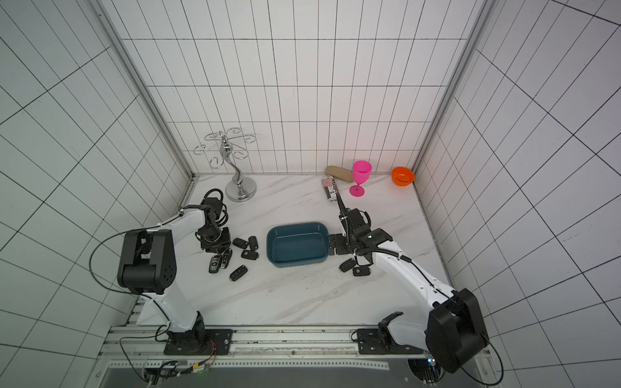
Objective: Place the car key into the storage box
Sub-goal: Pick up the car key from the center of the board.
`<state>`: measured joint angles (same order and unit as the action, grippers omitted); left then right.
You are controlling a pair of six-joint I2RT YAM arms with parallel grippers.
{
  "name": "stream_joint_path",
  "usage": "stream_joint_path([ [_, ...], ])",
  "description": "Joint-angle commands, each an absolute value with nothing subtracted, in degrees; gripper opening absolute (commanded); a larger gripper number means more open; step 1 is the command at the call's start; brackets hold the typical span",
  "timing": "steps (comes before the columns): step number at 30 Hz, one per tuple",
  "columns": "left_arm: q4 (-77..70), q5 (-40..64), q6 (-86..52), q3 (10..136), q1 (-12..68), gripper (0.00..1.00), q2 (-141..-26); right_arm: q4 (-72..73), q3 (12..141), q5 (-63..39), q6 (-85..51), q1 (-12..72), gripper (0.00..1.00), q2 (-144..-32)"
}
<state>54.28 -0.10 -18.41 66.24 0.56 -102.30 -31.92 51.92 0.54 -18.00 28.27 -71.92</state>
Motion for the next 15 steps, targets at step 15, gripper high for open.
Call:
stream_joint_path([
  [15,54.3,1.9,-18.7,68.9,-0.5,0.11,-105.7,-35.9,49.1,7.3,-20.8,27.5,1.00,-66.7],
])
